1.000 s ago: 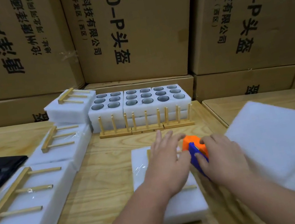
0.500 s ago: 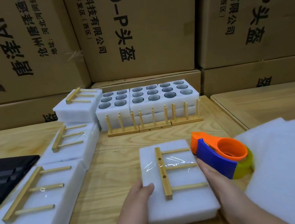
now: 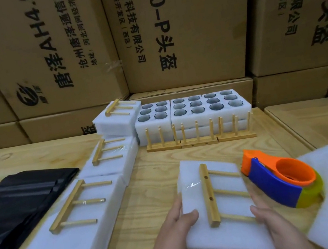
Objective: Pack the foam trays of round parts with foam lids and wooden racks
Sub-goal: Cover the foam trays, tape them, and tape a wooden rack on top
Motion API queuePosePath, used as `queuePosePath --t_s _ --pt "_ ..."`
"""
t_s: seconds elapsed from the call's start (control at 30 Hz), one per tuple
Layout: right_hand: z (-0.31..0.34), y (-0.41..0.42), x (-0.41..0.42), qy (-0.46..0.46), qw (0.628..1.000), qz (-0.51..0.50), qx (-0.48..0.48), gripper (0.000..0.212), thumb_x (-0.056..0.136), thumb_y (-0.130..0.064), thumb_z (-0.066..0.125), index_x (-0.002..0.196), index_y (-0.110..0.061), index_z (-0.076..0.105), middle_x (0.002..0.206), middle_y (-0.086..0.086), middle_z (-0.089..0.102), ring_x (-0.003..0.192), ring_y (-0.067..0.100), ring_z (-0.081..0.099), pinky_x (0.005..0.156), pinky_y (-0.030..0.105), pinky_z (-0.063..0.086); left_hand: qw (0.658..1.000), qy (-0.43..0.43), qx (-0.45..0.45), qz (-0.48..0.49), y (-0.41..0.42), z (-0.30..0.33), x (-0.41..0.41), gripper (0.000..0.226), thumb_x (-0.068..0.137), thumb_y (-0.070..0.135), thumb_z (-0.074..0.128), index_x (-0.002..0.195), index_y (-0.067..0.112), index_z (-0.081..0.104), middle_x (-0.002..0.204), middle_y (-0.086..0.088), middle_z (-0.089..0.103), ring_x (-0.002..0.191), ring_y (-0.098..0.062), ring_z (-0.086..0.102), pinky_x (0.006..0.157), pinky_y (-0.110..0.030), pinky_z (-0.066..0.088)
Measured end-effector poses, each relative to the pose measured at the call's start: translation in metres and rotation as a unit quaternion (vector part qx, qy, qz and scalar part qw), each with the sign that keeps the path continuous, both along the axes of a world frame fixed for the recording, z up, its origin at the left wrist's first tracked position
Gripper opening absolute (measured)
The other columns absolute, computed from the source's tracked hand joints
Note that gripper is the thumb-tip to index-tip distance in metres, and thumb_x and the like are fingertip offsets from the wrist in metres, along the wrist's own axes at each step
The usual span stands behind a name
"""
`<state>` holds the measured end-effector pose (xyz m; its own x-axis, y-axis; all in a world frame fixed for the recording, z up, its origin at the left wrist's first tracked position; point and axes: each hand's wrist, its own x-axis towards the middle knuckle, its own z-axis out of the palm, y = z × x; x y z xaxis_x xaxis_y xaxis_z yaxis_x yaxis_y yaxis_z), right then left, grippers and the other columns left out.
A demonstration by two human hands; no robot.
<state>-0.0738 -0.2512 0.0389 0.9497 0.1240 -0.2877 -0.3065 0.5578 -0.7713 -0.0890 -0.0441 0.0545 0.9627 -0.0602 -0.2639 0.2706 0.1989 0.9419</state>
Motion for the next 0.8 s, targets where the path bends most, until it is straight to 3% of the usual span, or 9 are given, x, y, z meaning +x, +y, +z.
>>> queuePosePath --t_s 0.07,0.13,0.27,0.33,0.4,0.5,0.6,0.73,0.8 --pt "-0.002 0.002 -0.004 0.014 1.000 -0.002 0.014 0.055 0.096 0.003 0.042 0.149 -0.008 0.048 0.139 0.016 0.060 0.120 0.038 0.058 0.099 0.050 0.043 0.998 0.007 -0.050 -0.033 0.006 0.004 -0.010 0.083 0.061 0.025 0.082 0.139 0.032 0.055 0.130 -0.001 0.070 0.118 -0.023 0.068 0.107 -0.042 0.049" --pt "-0.003 0.003 -0.006 0.021 0.999 -0.032 0.000 0.051 0.100 0.001 0.043 0.150 -0.010 0.048 0.143 0.015 0.057 0.119 0.035 0.057 0.103 0.046 0.040 0.997 0.001 -0.066 -0.048 0.012 0.002 -0.022 0.097 0.054 0.026 0.086 0.143 0.034 0.048 0.131 -0.006 0.069 0.120 -0.028 0.067 0.111 -0.047 0.044" --pt "-0.006 0.004 -0.007 0.045 0.998 -0.025 -0.025 0.044 0.095 -0.001 0.050 0.138 0.000 0.056 0.135 0.009 0.065 0.105 0.023 0.069 0.095 0.040 0.042 0.992 -0.012 -0.100 0.080 0.011 -0.003 -0.036 0.096 0.058 0.009 0.090 0.140 0.036 0.048 0.105 -0.019 0.076 0.090 -0.037 0.075 0.081 -0.046 0.060" --pt "-0.004 0.014 -0.007 0.038 0.999 0.026 -0.001 0.039 0.093 -0.006 0.047 0.129 -0.008 0.063 0.116 0.010 0.076 0.102 0.018 0.074 0.103 0.046 0.042 0.967 -0.011 -0.193 0.165 0.011 -0.006 -0.042 0.081 0.065 0.026 0.076 0.141 0.026 0.052 0.099 -0.020 0.076 0.070 -0.035 0.071 0.056 -0.040 0.059" --pt "-0.006 0.022 -0.003 0.038 0.999 0.003 0.014 0.031 0.101 -0.008 0.040 0.121 -0.013 0.064 0.098 0.006 0.080 0.091 0.009 0.076 0.112 0.049 0.037 0.954 0.000 -0.239 0.180 0.006 -0.008 -0.048 0.082 0.065 0.035 0.074 0.142 0.016 0.054 0.095 -0.018 0.077 0.064 -0.033 0.073 0.049 -0.037 0.058" --pt "-0.017 0.048 -0.019 0.037 0.998 0.037 -0.030 0.048 0.095 -0.016 0.050 0.143 -0.018 0.055 0.128 0.011 0.071 0.117 0.026 0.068 0.111 0.048 0.040 0.947 0.032 -0.276 0.158 -0.007 -0.009 -0.056 0.090 0.050 0.040 0.090 0.134 0.034 0.057 0.112 -0.019 0.075 0.082 -0.044 0.075 0.057 -0.047 0.061" --pt "-0.022 0.080 -0.033 0.033 0.991 0.059 -0.118 0.045 0.108 -0.025 0.046 0.153 -0.024 0.043 0.155 0.015 0.047 0.140 0.043 0.044 0.122 0.049 0.027 0.942 0.036 -0.278 0.187 -0.008 -0.011 -0.054 0.092 0.043 0.033 0.098 0.125 0.038 0.057 0.116 -0.021 0.073 0.090 -0.055 0.071 0.068 -0.059 0.059" --pt "0.011 0.073 -0.042 0.030 0.992 0.027 -0.119 0.035 0.097 -0.044 0.059 0.120 -0.021 0.071 0.114 0.012 0.076 0.102 0.034 0.074 0.096 0.051 0.054 0.935 0.045 -0.231 0.267 0.003 -0.014 -0.035 0.086 0.058 0.003 0.087 0.131 0.032 0.051 0.119 -0.023 0.069 0.087 -0.051 0.072 0.064 -0.057 0.059" --pt "0.009 0.047 -0.033 -0.036 0.979 -0.001 -0.199 0.027 0.097 -0.039 0.064 0.112 -0.020 0.077 0.107 0.003 0.079 0.105 0.027 0.074 0.099 0.043 0.053 0.929 0.033 -0.210 0.303 0.011 -0.010 -0.026 0.080 0.068 -0.003 0.084 0.132 0.032 0.051 0.123 -0.022 0.067 0.093 -0.049 0.071 0.065 -0.055 0.058"
